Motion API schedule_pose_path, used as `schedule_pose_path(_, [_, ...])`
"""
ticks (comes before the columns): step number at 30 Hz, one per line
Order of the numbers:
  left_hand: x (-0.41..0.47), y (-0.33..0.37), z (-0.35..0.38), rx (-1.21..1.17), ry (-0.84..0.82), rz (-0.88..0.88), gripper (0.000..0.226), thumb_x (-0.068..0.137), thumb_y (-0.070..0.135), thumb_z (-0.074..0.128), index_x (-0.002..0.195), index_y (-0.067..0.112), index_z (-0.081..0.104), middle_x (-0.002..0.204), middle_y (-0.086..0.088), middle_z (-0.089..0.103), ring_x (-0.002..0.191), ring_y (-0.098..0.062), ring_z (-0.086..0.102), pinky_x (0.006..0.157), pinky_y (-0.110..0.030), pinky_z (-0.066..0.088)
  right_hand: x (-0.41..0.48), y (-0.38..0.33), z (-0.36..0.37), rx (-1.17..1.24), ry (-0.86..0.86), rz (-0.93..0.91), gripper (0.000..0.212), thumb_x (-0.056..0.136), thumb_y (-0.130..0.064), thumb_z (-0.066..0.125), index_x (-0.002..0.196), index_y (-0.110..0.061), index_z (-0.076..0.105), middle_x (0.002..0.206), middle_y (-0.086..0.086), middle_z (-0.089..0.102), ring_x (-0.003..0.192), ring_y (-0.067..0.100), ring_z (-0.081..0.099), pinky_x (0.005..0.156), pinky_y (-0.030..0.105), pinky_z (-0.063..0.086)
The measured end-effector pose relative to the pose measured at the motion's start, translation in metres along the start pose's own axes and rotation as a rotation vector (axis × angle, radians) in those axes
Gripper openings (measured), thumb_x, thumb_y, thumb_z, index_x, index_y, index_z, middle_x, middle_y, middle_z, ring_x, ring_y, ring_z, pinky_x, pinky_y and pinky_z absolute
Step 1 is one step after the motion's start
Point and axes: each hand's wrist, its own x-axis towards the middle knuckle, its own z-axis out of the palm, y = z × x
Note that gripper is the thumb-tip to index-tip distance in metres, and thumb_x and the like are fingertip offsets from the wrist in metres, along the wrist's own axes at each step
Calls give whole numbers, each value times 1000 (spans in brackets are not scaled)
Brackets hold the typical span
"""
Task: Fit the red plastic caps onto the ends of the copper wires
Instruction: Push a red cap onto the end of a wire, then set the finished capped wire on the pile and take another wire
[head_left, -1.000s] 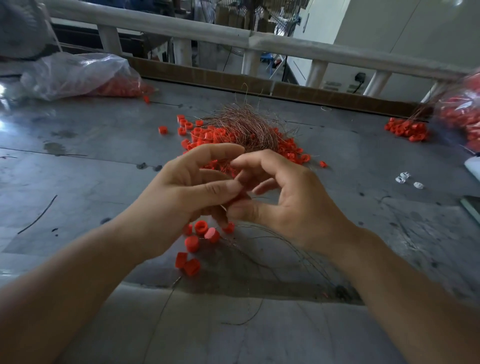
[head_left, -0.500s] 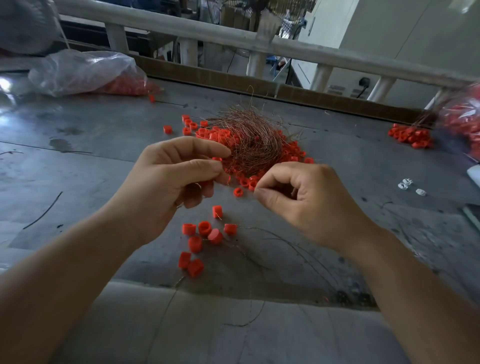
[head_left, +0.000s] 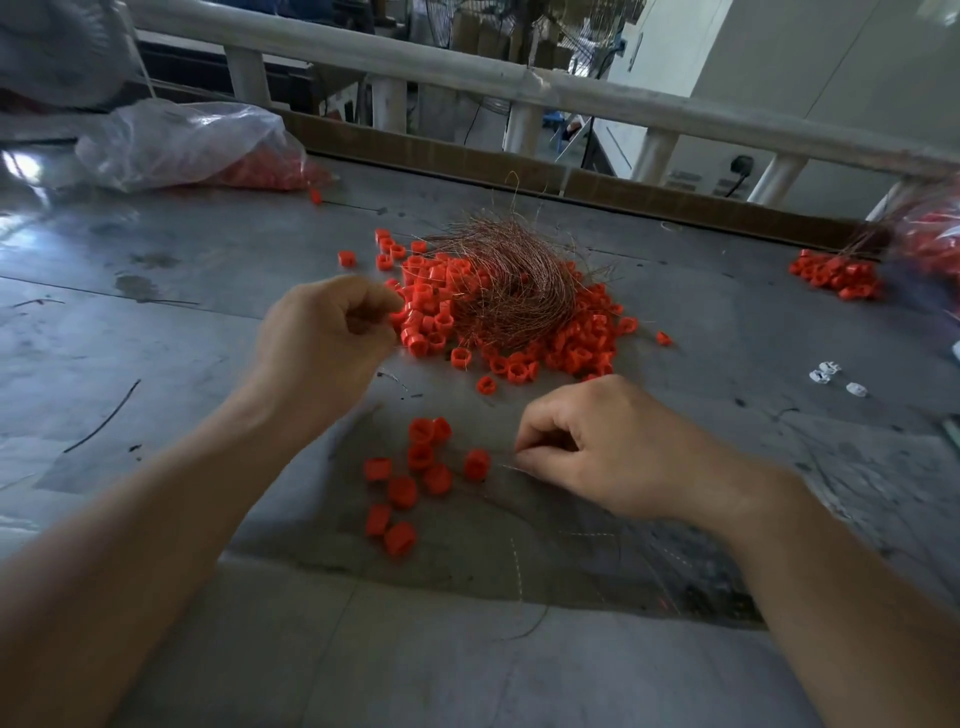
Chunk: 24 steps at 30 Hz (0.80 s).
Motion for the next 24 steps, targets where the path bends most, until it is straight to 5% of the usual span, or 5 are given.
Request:
schedule_pose_path(2, [1, -5, 7, 169, -72, 67, 33, 83, 4, 60, 111, 21, 65, 107, -5, 59, 94, -18, 57, 81, -23, 40, 0, 1, -1, -1, -9, 9, 12, 86, -32, 58, 82, -24, 67, 79, -13, 62, 78, 2, 56, 72, 23, 46])
schedule_pose_path(6, [3, -11, 16, 323, -173, 118, 44, 88, 12, 56, 130, 24, 52, 117, -6, 50, 110, -25, 48, 87, -26, 32, -1, 2, -3, 10, 16, 34, 18, 84, -41, 58, 84, -26, 68, 81, -13, 63, 78, 1, 56, 73, 22, 45])
schedule_pose_path(13, [6, -11, 17, 352, -113, 143, 29, 83, 13, 64, 111, 20, 66, 89, -2, 57, 81, -18, 48, 73, -30, 40, -2, 2, -5, 11, 59, 44, 17, 84, -40, 59, 85, -26, 67, 81, -12, 65, 76, -1, 56, 69, 16, 43])
schedule_pose_path(24, [6, -11, 18, 390, -112, 196, 6, 83, 17, 64, 90, 17, 66, 90, 3, 52, 82, -18, 49, 72, -33, 44, -2, 2, -5, -2, 64, 36, 16, 85, -39, 58, 87, -25, 67, 82, -12, 65, 77, 0, 56, 71, 19, 44])
